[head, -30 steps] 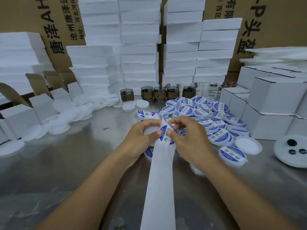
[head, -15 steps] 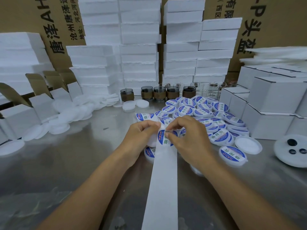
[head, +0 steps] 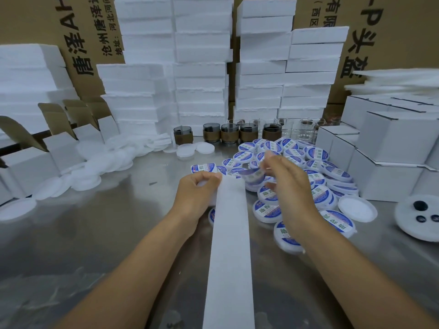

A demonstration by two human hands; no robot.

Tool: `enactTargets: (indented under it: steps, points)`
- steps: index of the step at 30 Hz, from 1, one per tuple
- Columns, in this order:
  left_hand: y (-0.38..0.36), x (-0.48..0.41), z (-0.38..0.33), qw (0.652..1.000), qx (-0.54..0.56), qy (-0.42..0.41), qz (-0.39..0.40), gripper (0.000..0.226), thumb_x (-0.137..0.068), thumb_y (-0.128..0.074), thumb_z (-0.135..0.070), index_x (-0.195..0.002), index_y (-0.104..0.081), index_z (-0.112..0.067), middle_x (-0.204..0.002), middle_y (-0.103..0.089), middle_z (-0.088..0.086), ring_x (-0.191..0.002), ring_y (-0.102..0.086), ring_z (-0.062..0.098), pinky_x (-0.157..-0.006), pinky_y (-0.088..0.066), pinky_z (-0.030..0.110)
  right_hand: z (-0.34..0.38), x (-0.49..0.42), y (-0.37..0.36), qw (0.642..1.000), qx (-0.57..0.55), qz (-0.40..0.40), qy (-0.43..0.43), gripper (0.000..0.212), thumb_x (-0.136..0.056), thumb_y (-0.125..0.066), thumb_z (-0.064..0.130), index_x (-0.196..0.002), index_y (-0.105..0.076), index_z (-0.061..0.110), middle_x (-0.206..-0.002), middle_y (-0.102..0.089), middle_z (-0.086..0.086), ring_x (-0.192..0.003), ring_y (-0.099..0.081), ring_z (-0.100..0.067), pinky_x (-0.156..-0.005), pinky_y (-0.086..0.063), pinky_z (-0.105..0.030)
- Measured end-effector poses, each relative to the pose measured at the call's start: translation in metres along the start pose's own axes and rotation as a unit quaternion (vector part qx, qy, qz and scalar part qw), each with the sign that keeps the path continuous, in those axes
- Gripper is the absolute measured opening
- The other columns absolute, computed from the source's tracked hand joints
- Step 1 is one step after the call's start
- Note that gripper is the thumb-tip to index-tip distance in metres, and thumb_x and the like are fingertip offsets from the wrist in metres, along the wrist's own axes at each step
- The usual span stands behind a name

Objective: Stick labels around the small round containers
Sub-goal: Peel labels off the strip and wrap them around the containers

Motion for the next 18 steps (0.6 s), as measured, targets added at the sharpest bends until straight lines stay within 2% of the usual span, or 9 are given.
enactTargets:
  steps: [2,3,5,7,8,10,13,16,18]
  points:
    - [0.001,0.000,-0.001,1.000,-0.006,-0.004,-0.007,0.015,-0.086,-0.066,-0.024,-0.074,-0.071,-0.015,-0.080,-0.069,0.004,-0.073,-0.061,0.017,-0.069,-0.050,0.028,0.009,0.000,0.000,0.999,-0.014,0.009,0.040,0.030,-0.092,-0.050,0.035,-0.069,-0.068,0.040,-0.079,-0.065,0.016,-0.075,-0.056,-0.008,-0.071,-0.044,-0.021]
    - [0.001,0.000,-0.001,1.000,-0.010,-0.008,-0.010,0.014,-0.085,-0.067,-0.024,-0.076,-0.071,-0.014,-0.082,-0.070,0.005,-0.074,-0.062,0.018,-0.069,-0.051,0.027,0.013,0.003,-0.005,0.997,-0.006,0.031,0.069,0.027,-0.092,-0.051,0.032,-0.079,-0.068,0.047,-0.086,-0.066,0.018,-0.080,-0.060,-0.009,-0.073,-0.047,-0.017]
    - [0.000,0.001,-0.002,1.000,-0.013,-0.011,-0.008,0.014,-0.084,-0.069,-0.025,-0.080,-0.071,-0.011,-0.086,-0.071,0.007,-0.077,-0.065,0.020,-0.068,-0.053,0.026,0.015,0.009,-0.018,0.990,0.012,0.092,0.105,0.031,-0.091,-0.054,0.024,-0.102,-0.061,0.052,-0.096,-0.064,0.008,-0.085,-0.061,-0.014,-0.071,-0.046,-0.009]
    - [-0.001,0.002,-0.003,1.000,-0.004,-0.012,0.000,0.014,-0.083,-0.070,-0.025,-0.082,-0.071,-0.011,-0.090,-0.072,0.010,-0.083,-0.067,0.025,-0.074,-0.054,0.032,0.010,0.015,-0.031,0.982,0.042,0.141,0.117,0.043,-0.090,-0.056,0.016,-0.112,-0.054,0.054,-0.099,-0.062,0.003,-0.079,-0.063,-0.011,-0.072,-0.046,-0.011]
    - [-0.001,0.003,-0.005,1.000,0.000,-0.017,0.001,0.013,-0.082,-0.071,-0.024,-0.080,-0.071,-0.012,-0.091,-0.072,0.009,-0.084,-0.067,0.025,-0.075,-0.054,0.033,0.006,0.015,-0.034,0.979,0.066,0.153,0.117,0.048,-0.090,-0.056,0.015,-0.115,-0.051,0.056,-0.100,-0.061,0.005,-0.078,-0.063,-0.005,-0.075,-0.046,-0.015]
    - [0.002,0.002,-0.009,0.999,0.004,-0.039,-0.008,0.008,-0.084,-0.069,-0.019,-0.076,-0.070,-0.017,-0.090,-0.071,0.003,-0.082,-0.066,0.018,-0.071,-0.054,0.025,-0.004,0.013,-0.037,0.975,0.104,0.165,0.104,0.053,-0.090,-0.057,0.015,-0.120,-0.046,0.058,-0.106,-0.060,0.009,-0.085,-0.062,0.001,-0.080,-0.045,-0.018]
    - [0.009,0.001,-0.019,0.996,0.036,-0.077,-0.038,0.021,-0.090,-0.059,-0.008,-0.084,-0.064,-0.027,-0.092,-0.063,-0.008,-0.072,-0.064,0.001,-0.052,-0.049,0.014,-0.014,0.010,-0.036,0.974,0.120,0.175,0.082,0.057,-0.091,-0.057,0.016,-0.126,-0.040,0.057,-0.109,-0.060,0.011,-0.090,-0.062,0.004,-0.075,-0.044,-0.007]
    - [0.023,-0.003,-0.023,0.990,0.077,-0.076,-0.087,0.024,-0.094,-0.054,-0.010,-0.094,-0.058,-0.034,-0.096,-0.056,-0.010,-0.079,-0.061,0.006,-0.052,-0.051,0.016,-0.019,0.011,-0.038,0.971,0.126,0.191,0.070,0.056,-0.092,-0.053,0.016,-0.125,-0.038,0.059,-0.109,-0.059,0.014,-0.091,-0.061,0.003,-0.071,-0.042,-0.004]
    - [0.020,-0.005,-0.021,0.985,0.158,-0.039,-0.057,0.017,-0.095,-0.051,-0.010,-0.095,-0.059,-0.025,-0.094,-0.060,-0.004,-0.073,-0.064,0.008,-0.054,-0.053,0.019,-0.022,0.012,-0.041,0.968,0.135,0.205,0.055,0.057,-0.093,-0.048,0.014,-0.123,-0.038,0.061,-0.108,-0.058,0.016,-0.092,-0.063,-0.001,-0.071,-0.043,-0.009]
Point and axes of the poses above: each hand's wrist, its own x-axis away from the middle knuckle, its own y-axis out of the back of the hand, z = x × y, the point moved 8 cm from there along -x, towards the middle knuckle
